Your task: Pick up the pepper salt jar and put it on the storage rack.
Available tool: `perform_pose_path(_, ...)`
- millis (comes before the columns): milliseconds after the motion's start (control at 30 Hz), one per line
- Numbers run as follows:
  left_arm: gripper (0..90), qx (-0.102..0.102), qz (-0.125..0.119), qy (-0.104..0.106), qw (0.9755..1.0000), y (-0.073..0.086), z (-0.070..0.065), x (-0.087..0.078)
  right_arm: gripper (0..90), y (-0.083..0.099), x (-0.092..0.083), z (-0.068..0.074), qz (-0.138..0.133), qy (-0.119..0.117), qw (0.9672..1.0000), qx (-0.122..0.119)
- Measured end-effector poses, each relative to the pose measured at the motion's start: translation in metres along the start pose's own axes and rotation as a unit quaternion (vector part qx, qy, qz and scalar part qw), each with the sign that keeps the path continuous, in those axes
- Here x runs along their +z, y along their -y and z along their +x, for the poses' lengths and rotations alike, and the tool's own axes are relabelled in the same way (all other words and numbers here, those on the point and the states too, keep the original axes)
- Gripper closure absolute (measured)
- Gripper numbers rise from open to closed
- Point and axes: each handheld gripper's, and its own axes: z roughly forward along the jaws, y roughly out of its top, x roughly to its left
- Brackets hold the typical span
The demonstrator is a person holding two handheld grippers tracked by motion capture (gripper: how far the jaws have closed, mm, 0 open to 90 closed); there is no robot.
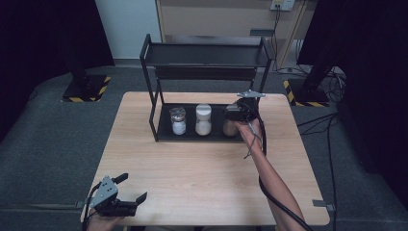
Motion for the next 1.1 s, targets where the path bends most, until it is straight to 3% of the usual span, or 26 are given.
perform_pose_path(533,0.7,-0.006,-0.007,-0.001,1.0000,0.001,0.001,-0.001,11.3,-0.004,-0.057,0.009,-0.034,-0.046,0.9977,-0.037)
perform_pose_path(733,0.7,-0.008,-0.009,-0.001,0.9999,0.001,0.001,-0.001,10.0,0.008,-0.082,0.007,-0.046,-0.066,0.9961,-0.037)
perform_pose_path(1100,0.6,-0.009,-0.010,-0.002,0.9999,0.002,0.001,-0.001,8.0,0.042,-0.117,0.001,-0.056,-0.077,0.9944,-0.046)
